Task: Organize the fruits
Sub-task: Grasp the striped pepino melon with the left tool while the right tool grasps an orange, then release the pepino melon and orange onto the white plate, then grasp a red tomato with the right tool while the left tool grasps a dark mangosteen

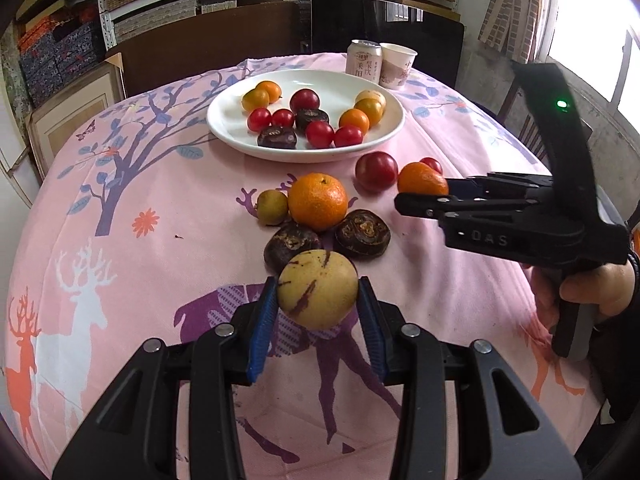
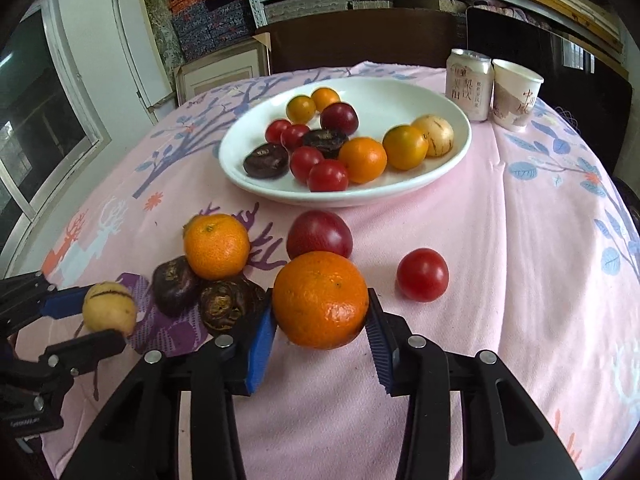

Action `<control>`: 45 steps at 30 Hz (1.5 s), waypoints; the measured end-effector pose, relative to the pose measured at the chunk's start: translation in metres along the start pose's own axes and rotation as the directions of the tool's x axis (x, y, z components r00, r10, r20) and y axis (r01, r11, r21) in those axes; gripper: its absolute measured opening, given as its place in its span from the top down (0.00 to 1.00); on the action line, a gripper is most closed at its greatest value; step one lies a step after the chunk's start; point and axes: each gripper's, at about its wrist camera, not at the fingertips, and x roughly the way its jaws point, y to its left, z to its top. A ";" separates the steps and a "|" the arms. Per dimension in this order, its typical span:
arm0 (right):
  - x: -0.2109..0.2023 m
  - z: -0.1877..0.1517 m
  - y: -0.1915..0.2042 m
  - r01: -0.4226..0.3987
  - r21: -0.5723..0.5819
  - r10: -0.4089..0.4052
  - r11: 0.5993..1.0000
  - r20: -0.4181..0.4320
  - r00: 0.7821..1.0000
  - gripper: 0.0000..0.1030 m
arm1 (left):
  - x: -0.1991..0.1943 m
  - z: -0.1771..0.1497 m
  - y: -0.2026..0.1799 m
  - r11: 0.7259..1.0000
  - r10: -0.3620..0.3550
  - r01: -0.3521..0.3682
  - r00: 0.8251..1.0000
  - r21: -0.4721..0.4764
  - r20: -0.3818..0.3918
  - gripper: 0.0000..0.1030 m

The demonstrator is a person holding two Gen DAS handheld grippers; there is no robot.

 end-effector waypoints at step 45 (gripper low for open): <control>-0.021 0.006 -0.046 0.184 -0.032 -0.182 0.982 0.044 0.982 0.41 | 0.024 0.036 0.040 0.987 0.147 -0.141 0.986 -0.080 0.075 0.27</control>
